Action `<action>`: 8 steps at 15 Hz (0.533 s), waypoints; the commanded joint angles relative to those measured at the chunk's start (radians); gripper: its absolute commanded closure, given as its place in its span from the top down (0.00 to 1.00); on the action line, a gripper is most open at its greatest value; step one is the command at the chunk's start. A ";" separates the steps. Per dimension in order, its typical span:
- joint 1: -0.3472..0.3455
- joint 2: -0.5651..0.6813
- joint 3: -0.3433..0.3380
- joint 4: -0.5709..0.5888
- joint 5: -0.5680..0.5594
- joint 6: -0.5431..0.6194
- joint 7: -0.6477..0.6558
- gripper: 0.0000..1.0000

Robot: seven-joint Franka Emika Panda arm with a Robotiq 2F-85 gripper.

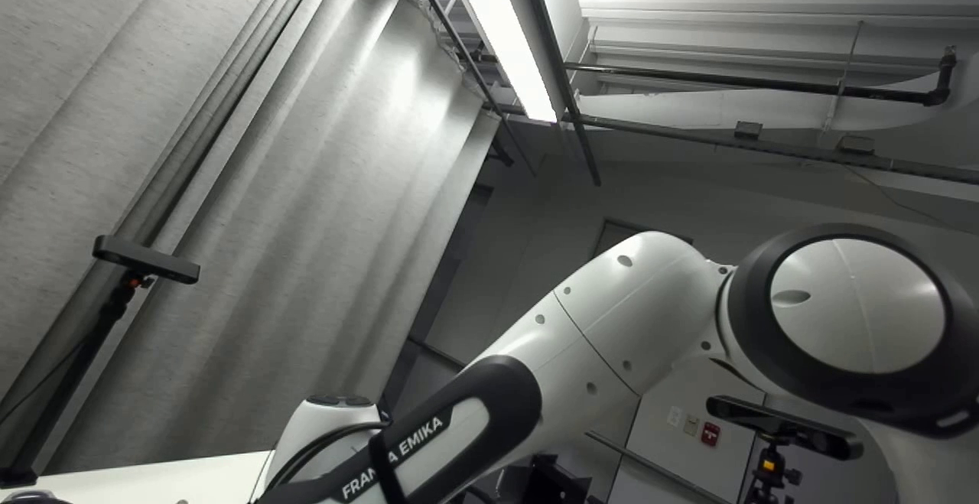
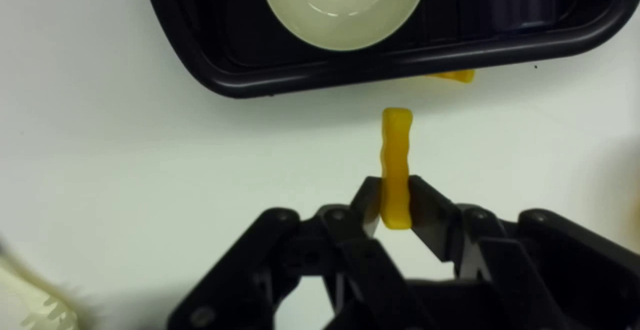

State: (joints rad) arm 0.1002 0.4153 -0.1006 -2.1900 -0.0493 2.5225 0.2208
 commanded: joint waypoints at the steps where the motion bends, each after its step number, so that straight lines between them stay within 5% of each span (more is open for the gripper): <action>1: -0.011 -0.056 -0.010 -0.087 -0.027 0.015 0.026 0.05; 8: -0.017 -0.075 -0.031 -0.186 -0.035 0.013 0.026 0.05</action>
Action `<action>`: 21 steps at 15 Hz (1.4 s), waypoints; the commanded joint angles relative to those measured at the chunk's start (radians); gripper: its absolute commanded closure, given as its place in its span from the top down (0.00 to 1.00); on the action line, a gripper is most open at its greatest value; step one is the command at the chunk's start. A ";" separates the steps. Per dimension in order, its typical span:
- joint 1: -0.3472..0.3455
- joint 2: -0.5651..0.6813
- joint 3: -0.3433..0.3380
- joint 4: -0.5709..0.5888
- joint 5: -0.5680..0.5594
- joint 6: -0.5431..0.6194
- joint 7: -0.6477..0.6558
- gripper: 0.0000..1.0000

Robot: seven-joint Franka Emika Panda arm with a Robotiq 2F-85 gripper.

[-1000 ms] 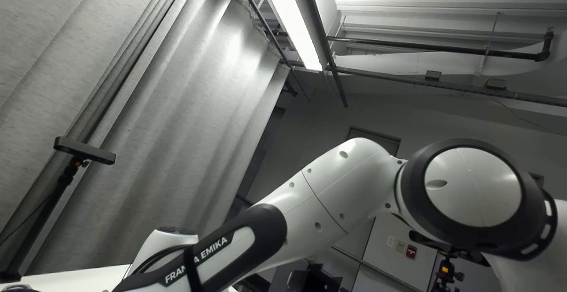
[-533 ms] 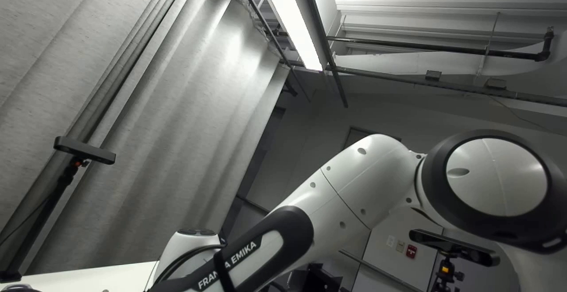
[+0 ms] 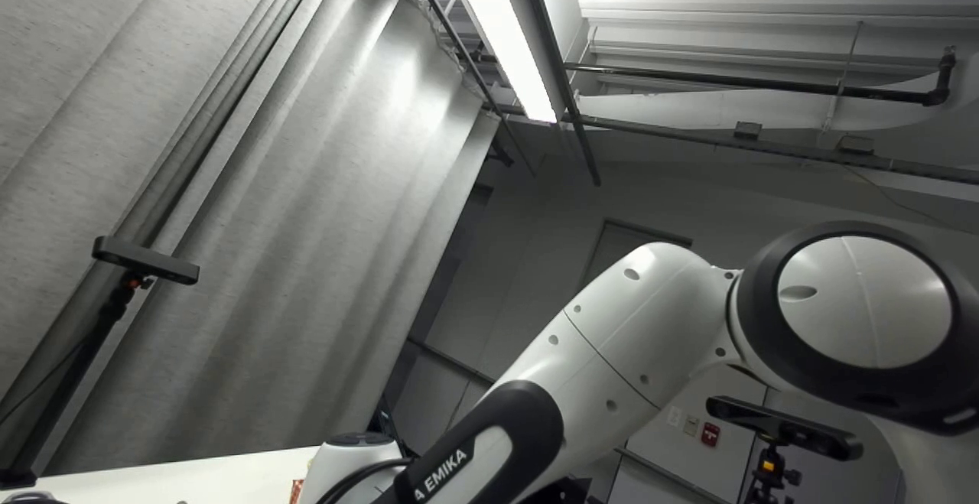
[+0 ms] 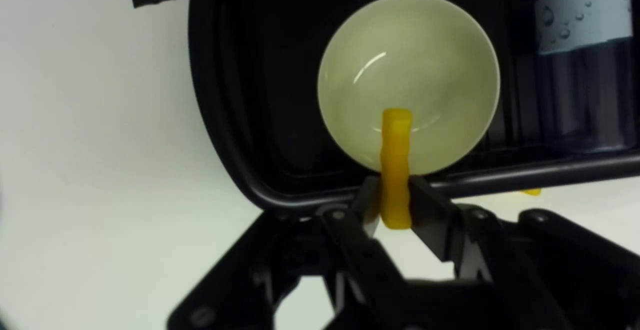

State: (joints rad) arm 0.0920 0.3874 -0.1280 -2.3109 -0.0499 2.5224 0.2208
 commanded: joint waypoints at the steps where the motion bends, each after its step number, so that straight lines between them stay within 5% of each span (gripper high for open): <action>1: -0.010 -0.050 -0.003 -0.074 -0.032 0.015 0.024 0.05; 21: 0.012 -0.090 0.000 -0.120 -0.067 0.019 0.050 0.05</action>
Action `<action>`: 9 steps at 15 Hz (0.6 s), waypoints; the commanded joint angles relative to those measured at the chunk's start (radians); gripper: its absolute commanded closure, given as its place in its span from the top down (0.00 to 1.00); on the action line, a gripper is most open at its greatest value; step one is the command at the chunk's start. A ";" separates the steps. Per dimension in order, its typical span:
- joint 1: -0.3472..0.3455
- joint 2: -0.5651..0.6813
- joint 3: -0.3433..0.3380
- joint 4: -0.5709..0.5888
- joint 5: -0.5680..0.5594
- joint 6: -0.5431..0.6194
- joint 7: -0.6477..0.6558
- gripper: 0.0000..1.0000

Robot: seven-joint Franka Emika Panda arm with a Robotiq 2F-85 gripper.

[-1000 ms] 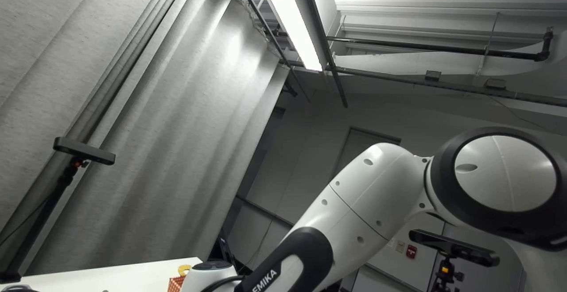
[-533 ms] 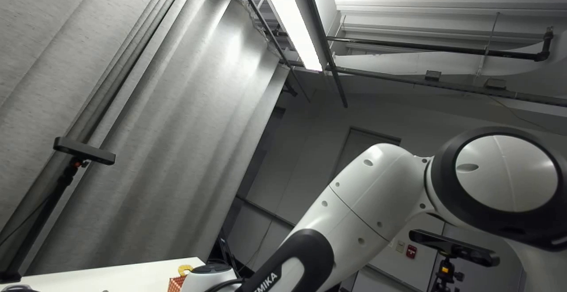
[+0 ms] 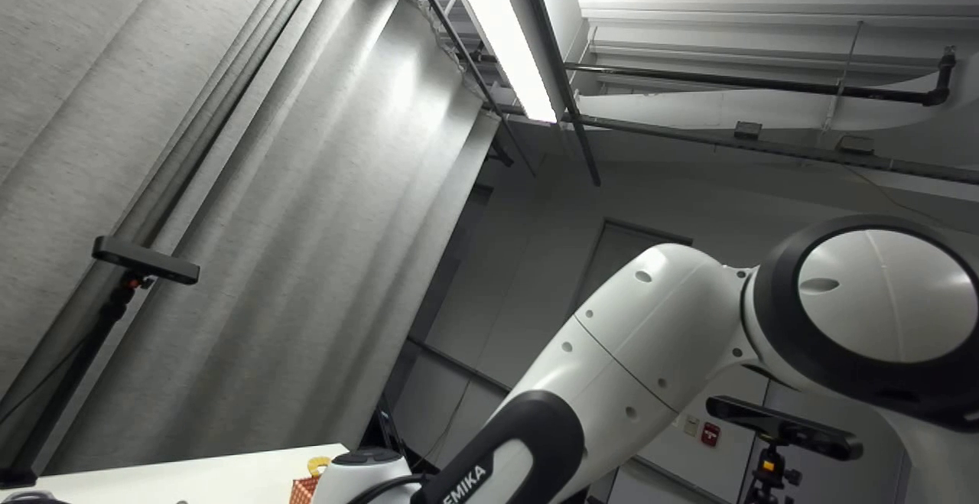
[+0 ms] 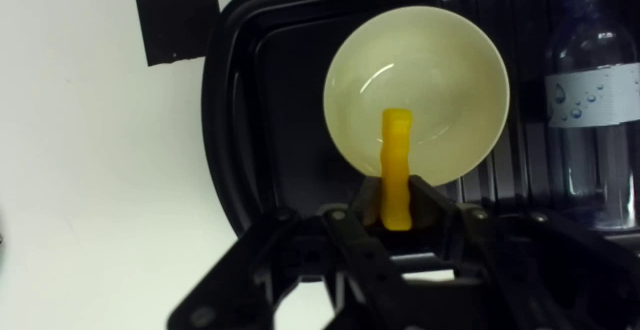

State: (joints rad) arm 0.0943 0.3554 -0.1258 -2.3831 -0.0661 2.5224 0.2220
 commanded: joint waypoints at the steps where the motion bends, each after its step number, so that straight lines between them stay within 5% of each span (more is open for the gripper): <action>1: 0.013 -0.067 -0.001 -0.056 -0.059 0.020 0.054 0.05; 9: 0.028 -0.110 0.023 -0.112 -0.102 0.015 0.098 0.05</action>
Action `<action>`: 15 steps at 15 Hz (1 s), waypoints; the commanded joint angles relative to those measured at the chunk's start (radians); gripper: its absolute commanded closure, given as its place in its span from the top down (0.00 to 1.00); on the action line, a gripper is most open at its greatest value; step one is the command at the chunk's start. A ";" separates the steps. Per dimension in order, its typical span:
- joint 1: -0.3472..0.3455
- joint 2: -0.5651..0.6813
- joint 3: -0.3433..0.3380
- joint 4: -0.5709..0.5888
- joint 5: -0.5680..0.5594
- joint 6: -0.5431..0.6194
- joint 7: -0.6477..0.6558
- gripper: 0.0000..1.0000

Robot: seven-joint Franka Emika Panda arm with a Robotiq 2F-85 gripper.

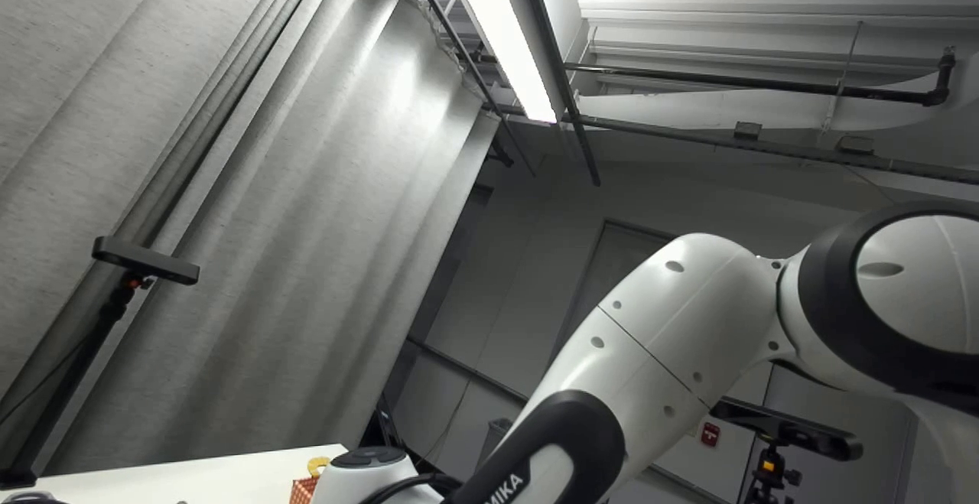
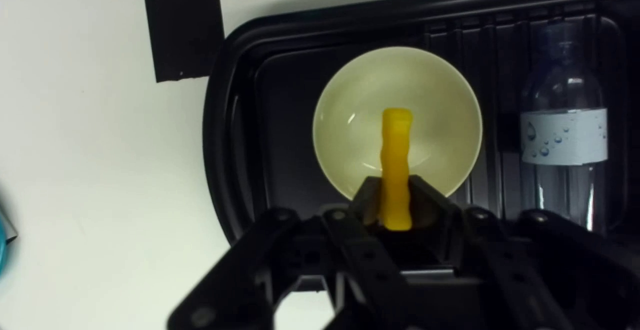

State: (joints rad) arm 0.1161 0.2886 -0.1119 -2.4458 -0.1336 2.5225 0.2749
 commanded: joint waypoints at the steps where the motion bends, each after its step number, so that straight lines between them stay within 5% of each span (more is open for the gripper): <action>1: 0.004 -0.042 0.015 -0.053 -0.029 0.015 0.041 0.05; 15: -0.022 0.005 0.014 -0.021 -0.019 -0.015 0.008 0.05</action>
State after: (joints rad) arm 0.1075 0.2895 -0.0993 -2.4809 -0.1336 2.5223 0.2786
